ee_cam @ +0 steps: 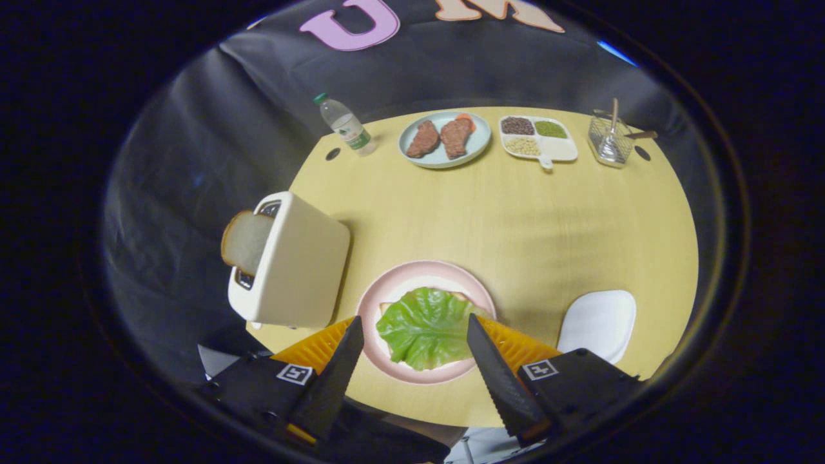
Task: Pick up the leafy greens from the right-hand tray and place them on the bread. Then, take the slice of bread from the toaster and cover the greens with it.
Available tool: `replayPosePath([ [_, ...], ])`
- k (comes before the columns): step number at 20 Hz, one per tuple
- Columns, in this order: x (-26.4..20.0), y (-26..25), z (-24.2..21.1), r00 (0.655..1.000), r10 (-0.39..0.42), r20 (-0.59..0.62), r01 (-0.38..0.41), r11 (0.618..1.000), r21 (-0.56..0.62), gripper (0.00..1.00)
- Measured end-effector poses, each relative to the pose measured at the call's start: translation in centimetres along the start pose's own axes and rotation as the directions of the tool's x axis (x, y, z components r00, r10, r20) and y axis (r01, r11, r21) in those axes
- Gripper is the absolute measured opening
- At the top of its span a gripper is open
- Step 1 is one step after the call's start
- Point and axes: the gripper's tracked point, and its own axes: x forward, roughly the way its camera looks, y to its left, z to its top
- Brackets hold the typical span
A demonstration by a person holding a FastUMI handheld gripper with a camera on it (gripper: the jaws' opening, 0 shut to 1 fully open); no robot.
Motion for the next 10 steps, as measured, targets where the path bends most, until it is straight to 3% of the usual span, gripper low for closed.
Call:
replayPosePath([
  [10, -1.8, 13.4, 3.4, 0.976, 0.211, -0.056, -0.198, 0.964, 0.179, 1.00],
])
